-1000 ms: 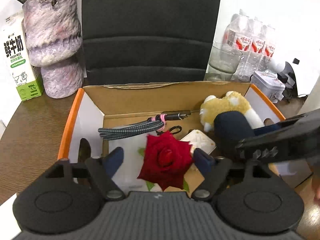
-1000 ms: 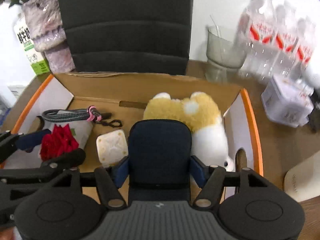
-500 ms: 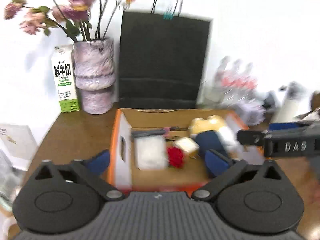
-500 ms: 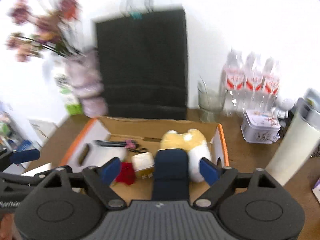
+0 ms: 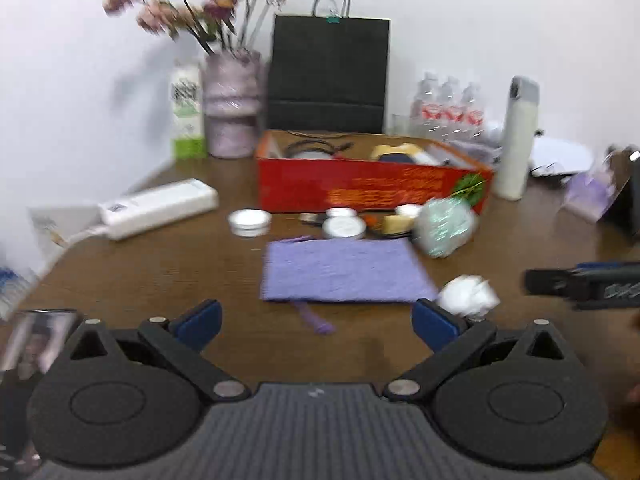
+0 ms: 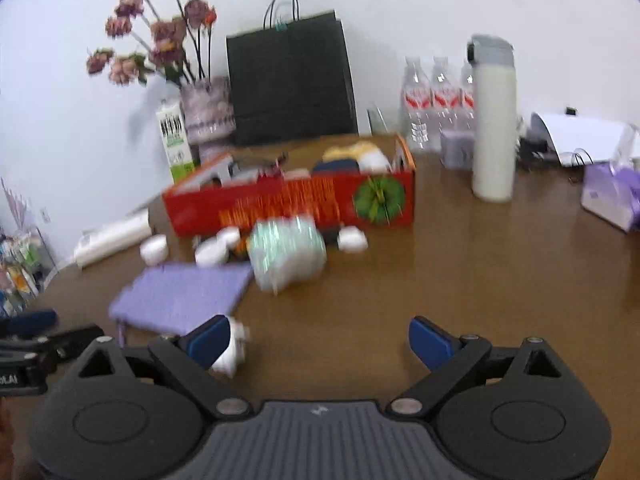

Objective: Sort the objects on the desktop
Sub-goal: 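Withdraw both tools from the red box back over the table, then grasp a white bottle cap with left tool while right tool grasps the iridescent plastic bag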

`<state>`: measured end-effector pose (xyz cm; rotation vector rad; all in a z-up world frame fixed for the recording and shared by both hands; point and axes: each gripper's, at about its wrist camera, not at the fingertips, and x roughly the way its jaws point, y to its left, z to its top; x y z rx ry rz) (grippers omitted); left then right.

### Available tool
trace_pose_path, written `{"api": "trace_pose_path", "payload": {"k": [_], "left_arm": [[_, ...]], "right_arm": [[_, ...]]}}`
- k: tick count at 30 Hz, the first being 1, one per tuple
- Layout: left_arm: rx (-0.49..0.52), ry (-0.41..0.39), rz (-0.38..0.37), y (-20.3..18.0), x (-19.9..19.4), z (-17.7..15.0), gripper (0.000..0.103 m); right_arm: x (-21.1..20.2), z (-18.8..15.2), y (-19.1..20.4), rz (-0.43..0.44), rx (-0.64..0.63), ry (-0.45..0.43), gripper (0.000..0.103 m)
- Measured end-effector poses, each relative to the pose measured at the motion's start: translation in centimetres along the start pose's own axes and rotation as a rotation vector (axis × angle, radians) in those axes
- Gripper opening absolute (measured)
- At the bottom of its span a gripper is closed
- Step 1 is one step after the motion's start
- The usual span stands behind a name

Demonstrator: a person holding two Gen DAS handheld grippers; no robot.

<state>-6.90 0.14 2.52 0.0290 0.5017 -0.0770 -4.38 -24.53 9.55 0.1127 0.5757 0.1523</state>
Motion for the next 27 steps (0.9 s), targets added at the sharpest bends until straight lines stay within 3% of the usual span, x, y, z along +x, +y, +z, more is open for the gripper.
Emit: {"api": "trace_pose_path", "payload": {"k": [4, 12, 18, 22, 24, 27], "left_arm": [[-0.009, 0.043, -0.011, 0.2, 0.5, -0.6, 0.103], [0.061, 0.023, 0.022, -1.0, 0.0, -1.4, 0.103], [0.082, 0.024, -0.003, -1.0, 0.1, -1.3, 0.103], [0.025, -0.054, -0.046, 0.2, 0.6, 0.6, 0.103], [0.011, -0.043, -0.056, 0.7, 2.0, 2.5, 0.103], [0.068, -0.028, 0.018, 1.2, 5.1, 5.6, 0.103]], "right_arm": [[-0.6, -1.5, -0.4, 0.055, 0.058, -0.019, 0.096], [-0.8, -2.5, -0.4, 0.039, 0.069, -0.041, 0.097], [-0.7, -2.3, -0.4, 0.072, 0.072, -0.019, 0.097], [0.1, -1.3, -0.7, 0.119, 0.11, 0.024, 0.096], [0.6, 0.0, -0.5, 0.138, 0.117, 0.009, 0.095], [2.4, 2.6, 0.6, 0.104, 0.041, -0.021, 0.095]]}}
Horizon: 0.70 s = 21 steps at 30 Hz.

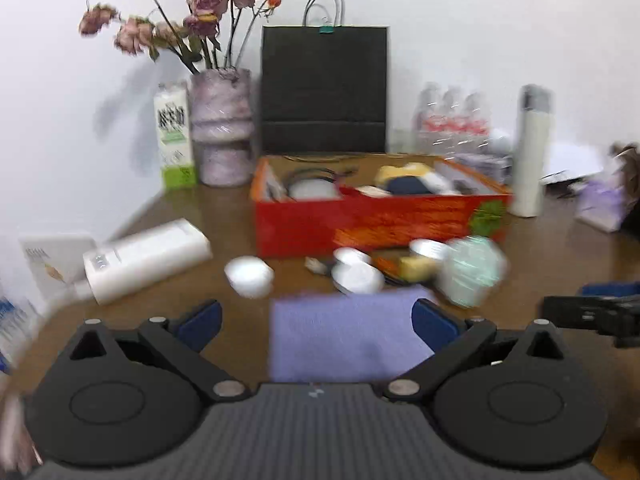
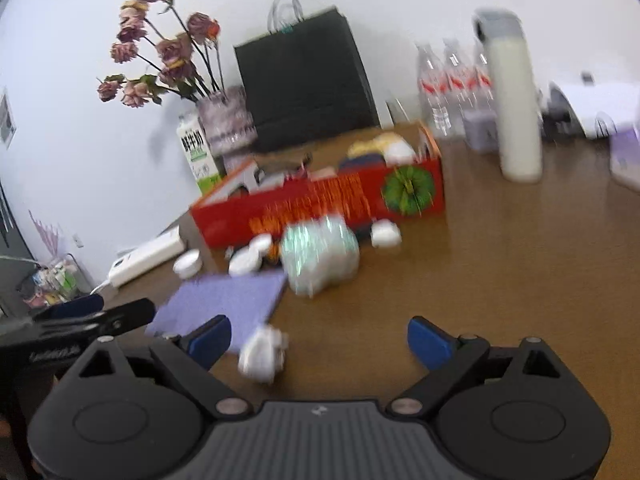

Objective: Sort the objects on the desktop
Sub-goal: 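Grasp a white bottle cap with left tool while right tool grasps the iridescent plastic bag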

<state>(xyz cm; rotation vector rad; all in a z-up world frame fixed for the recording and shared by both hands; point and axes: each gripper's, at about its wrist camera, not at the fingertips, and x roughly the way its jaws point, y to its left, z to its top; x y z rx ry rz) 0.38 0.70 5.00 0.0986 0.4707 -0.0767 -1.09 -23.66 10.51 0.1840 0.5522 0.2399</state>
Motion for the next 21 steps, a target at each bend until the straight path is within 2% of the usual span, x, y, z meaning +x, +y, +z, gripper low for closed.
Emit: {"api": "trace_pose_path", "payload": {"k": [3, 8, 10, 11, 12, 14, 15, 17, 19, 21], "left_arm": [[0.037, 0.043, 0.078, 1.6, 3.4, 1.9, 0.103], [0.007, 0.17, 0.053, 3.3, 10.3, 3.5, 0.102], [-0.01, 0.19, 0.071, 3.7, 12.0, 3.6, 0.095], [-0.02, 0.198, 0.074, 3.8, 12.5, 3.5, 0.083], [-0.023, 0.204, 0.079, 3.8, 12.8, 3.3, 0.064], [-0.019, 0.223, 0.067, 3.9, 13.1, 3.0, 0.042], [-0.026, 0.227, 0.065, 4.0, 13.1, 2.8, 0.041], [-0.039, 0.219, 0.071, 4.2, 12.8, 2.6, 0.041], [-0.032, 0.203, 0.089, 4.0, 11.8, 2.7, 0.041], [-0.019, 0.15, 0.108, 3.5, 9.7, 3.2, 0.041]], "right_arm": [[2.7, 2.3, 1.0, 0.007, -0.071, 0.011, 0.095], [7.4, 4.1, 0.9, 0.004, -0.099, 0.067, 0.092], [8.4, 4.2, 0.3, 0.019, -0.069, 0.087, 0.083], [8.8, 4.1, -0.1, 0.031, -0.053, 0.099, 0.081], [9.0, 3.9, -0.5, 0.038, -0.037, 0.106, 0.081], [9.1, 3.6, -1.0, 0.038, -0.023, 0.105, 0.076], [9.1, 3.5, -1.2, 0.039, -0.019, 0.105, 0.074], [9.2, 3.3, -1.3, 0.057, -0.009, 0.111, 0.055], [9.3, 3.2, -1.2, 0.068, -0.014, 0.112, 0.048], [8.8, 3.1, -0.7, 0.06, -0.032, 0.099, 0.043]]}}
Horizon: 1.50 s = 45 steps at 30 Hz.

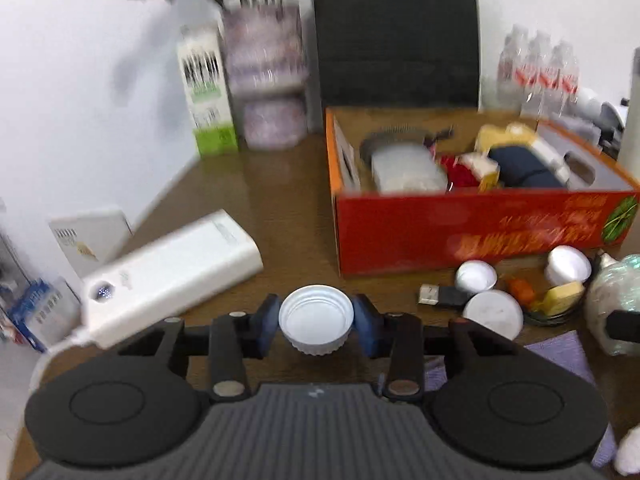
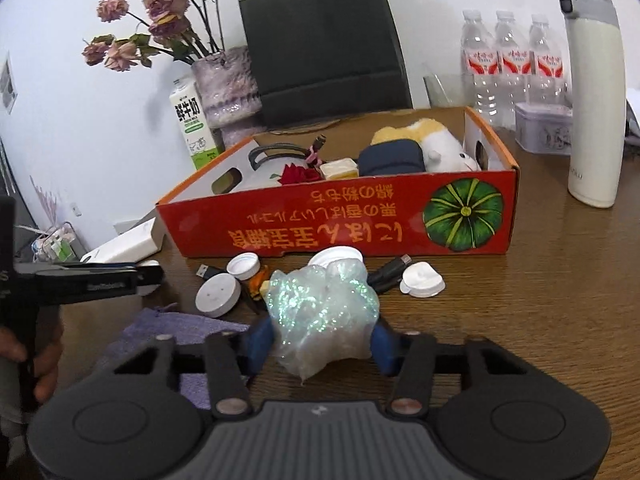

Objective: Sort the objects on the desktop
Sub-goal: 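Grasp a white bottle cap with left tool while right tool grasps the iridescent plastic bag, then carry the bottle cap and plastic bag over the red box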

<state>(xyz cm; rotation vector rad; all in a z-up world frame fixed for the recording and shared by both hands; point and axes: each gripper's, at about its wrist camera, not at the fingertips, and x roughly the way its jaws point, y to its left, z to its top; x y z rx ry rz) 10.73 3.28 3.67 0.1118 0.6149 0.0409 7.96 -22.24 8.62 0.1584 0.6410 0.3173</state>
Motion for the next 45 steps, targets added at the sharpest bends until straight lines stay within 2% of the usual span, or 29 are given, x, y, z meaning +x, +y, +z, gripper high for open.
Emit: {"api": "trace_pose_path", "payload": {"k": [1, 5, 8, 11, 13, 16, 19, 23, 27, 29, 32, 35, 38, 40, 42, 45], "left_arm": [[-0.01, -0.031, -0.017, -0.1, -1.8, -0.1, 0.041], [-0.053, -0.094, -0.101, -0.6, -7.8, -1.4, 0.041], [-0.091, -0.081, -0.157, -1.2, -11.0, -3.6, 0.041], [-0.054, -0.041, -0.208, -2.5, -13.3, -6.5, 0.041], [-0.011, -0.03, -0.237, -3.4, -14.6, -8.4, 0.041], [0.032, 0.015, -0.276, -4.6, -15.4, -10.8, 0.041], [0.036, 0.042, -0.309, -5.2, -15.4, -11.7, 0.041], [0.063, 0.021, -0.306, -5.6, -15.9, -12.0, 0.043], [0.045, 0.04, -0.304, -5.2, -15.6, -12.4, 0.057], [0.037, 0.045, -0.307, -5.0, -15.6, -12.6, 0.059], [0.047, 0.024, -0.314, -5.0, -15.7, -12.5, 0.071], [0.058, 0.019, -0.323, -5.2, -15.5, -12.4, 0.072], [0.046, 0.04, -0.306, -5.4, -14.9, -12.4, 0.071], [0.032, 0.05, -0.309, -5.3, -14.6, -12.5, 0.062], [0.033, 0.043, -0.301, -5.2, -14.6, -12.4, 0.041], [0.025, 0.041, -0.317, -5.0, -14.6, -12.4, 0.041]], "right_arm": [[-0.5, -0.1, 0.3, -0.005, -0.004, -0.014, 0.04], [-4.3, -0.6, 2.3, -0.027, -0.053, -0.104, 0.039], [-8.4, -2.2, 3.1, -0.029, -0.077, -0.162, 0.04], [-12.0, -4.5, 3.4, -0.003, -0.099, -0.204, 0.04], [-13.8, -6.3, 3.4, 0.007, -0.093, -0.186, 0.04], [-15.1, -8.6, 3.9, -0.015, -0.104, -0.126, 0.04], [-15.4, -10.2, 4.2, -0.014, -0.094, -0.101, 0.041], [-14.5, -10.8, 4.1, -0.024, -0.055, -0.07, 0.045], [-13.9, -11.0, 4.3, -0.044, -0.061, -0.036, 0.054], [-14.0, -10.9, 4.3, -0.049, -0.06, -0.038, 0.061], [-14.3, -10.6, 3.9, -0.044, -0.045, -0.047, 0.062], [-14.7, -10.1, 3.8, -0.055, -0.051, -0.062, 0.064], [-14.6, -9.6, 3.9, -0.064, -0.06, -0.073, 0.064], [-14.1, -9.4, 3.9, -0.063, -0.069, -0.07, 0.063], [-13.4, -9.4, 4.0, -0.058, -0.078, -0.045, 0.052], [-12.9, -9.5, 4.5, -0.059, -0.094, -0.047, 0.041]]}}
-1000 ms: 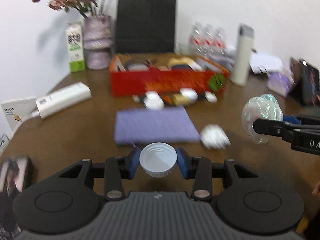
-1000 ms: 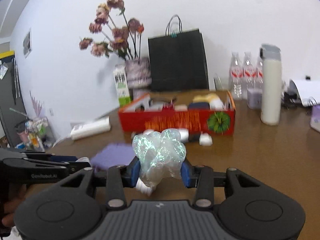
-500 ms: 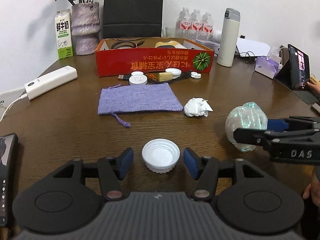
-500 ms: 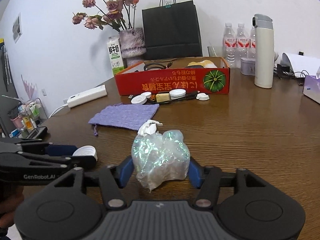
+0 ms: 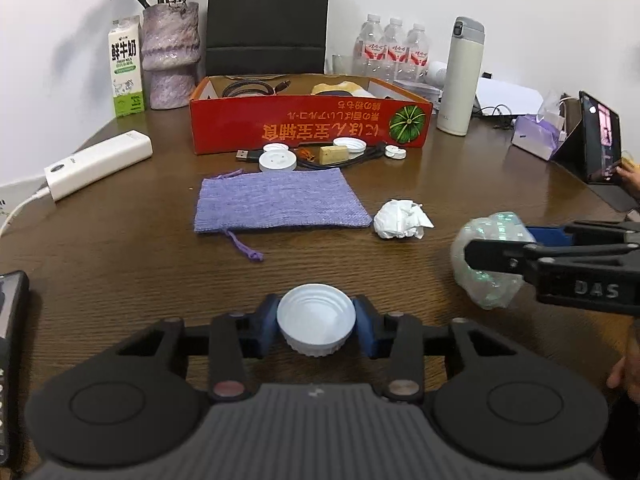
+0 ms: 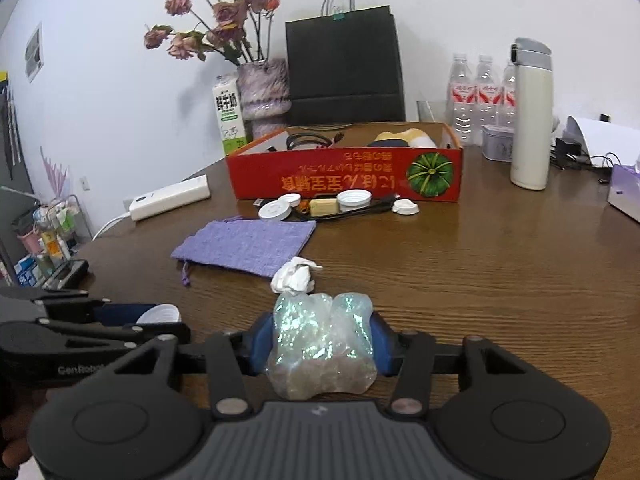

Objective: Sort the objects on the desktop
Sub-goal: 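Carry the bottle cap and plastic bag over the red box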

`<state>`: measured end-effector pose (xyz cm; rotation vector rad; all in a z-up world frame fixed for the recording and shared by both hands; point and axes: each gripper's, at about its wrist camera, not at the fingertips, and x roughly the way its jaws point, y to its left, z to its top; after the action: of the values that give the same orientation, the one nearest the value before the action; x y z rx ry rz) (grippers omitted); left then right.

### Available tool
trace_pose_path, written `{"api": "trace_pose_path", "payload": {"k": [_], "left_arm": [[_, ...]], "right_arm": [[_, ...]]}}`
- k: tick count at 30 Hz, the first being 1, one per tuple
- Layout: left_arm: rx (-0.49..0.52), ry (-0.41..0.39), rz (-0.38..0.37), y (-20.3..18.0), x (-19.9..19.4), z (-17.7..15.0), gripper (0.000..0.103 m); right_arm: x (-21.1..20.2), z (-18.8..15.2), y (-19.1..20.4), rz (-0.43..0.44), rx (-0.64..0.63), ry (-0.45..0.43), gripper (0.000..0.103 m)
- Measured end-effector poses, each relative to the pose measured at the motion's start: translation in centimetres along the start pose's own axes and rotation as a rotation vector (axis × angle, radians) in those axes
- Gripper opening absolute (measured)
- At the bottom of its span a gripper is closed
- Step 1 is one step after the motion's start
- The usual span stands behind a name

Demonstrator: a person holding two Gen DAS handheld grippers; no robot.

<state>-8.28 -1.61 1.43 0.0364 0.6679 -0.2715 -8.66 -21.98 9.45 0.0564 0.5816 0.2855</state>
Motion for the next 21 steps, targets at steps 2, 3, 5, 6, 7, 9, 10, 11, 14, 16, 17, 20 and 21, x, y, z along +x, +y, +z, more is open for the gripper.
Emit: {"api": "trace_pose_path", "payload": {"k": [2, 3, 5, 6, 7, 9, 10, 11, 14, 16, 17, 20, 21], "left_arm": [[0.008, 0.001, 0.001, -0.1, 0.0, 0.0, 0.041], [0.005, 0.003, 0.003, -0.1, 0.1, 0.1, 0.041], [-0.003, -0.003, 0.0, 0.1, -0.1, 0.5, 0.041], [-0.008, -0.015, 0.004, 0.2, -0.3, 0.8, 0.041], [-0.006, -0.026, 0.004, 0.4, -0.5, 1.1, 0.041], [0.0, -0.058, 0.008, 1.1, -0.9, 2.1, 0.041], [0.0, -0.072, 0.018, 1.5, -0.9, 2.9, 0.041], [0.005, -0.087, 0.027, 1.9, -0.8, 3.8, 0.041], [0.002, -0.142, 0.062, 3.1, -0.4, 7.2, 0.041], [-0.002, -0.172, 0.059, 3.8, -0.1, 9.4, 0.041], [0.0, -0.186, 0.056, 4.2, 0.2, 10.6, 0.041], [0.001, -0.206, 0.05, 5.5, 1.2, 14.1, 0.041], [-0.004, -0.202, 0.043, 6.0, 1.7, 15.4, 0.041]], "right_arm": [[0.3, 0.1, 0.2, -0.001, -0.008, 0.004, 0.038], [0.5, 0.3, 0.3, 0.001, -0.006, 0.014, 0.037], [0.3, 0.6, 0.1, 0.008, 0.011, 0.005, 0.035], [0.0, 1.0, -0.1, 0.017, 0.022, -0.009, 0.035], [-0.3, 1.4, -0.3, 0.02, 0.03, -0.02, 0.035], [-0.7, 2.6, -0.8, 0.021, 0.048, -0.055, 0.035], [-0.8, 3.5, -1.1, 0.02, 0.05, -0.07, 0.035], [-0.7, 4.3, -1.4, 0.016, 0.049, -0.087, 0.035], [0.0, 7.5, -2.7, -0.028, 0.053, -0.149, 0.035], [0.8, 9.6, -3.9, -0.043, 0.092, -0.173, 0.035], [1.3, 10.6, -4.6, -0.043, 0.111, -0.183, 0.036], [2.9, 13.5, -6.2, -0.041, 0.148, -0.197, 0.036], [3.6, 14.4, -6.7, -0.037, 0.145, -0.2, 0.036]]}}
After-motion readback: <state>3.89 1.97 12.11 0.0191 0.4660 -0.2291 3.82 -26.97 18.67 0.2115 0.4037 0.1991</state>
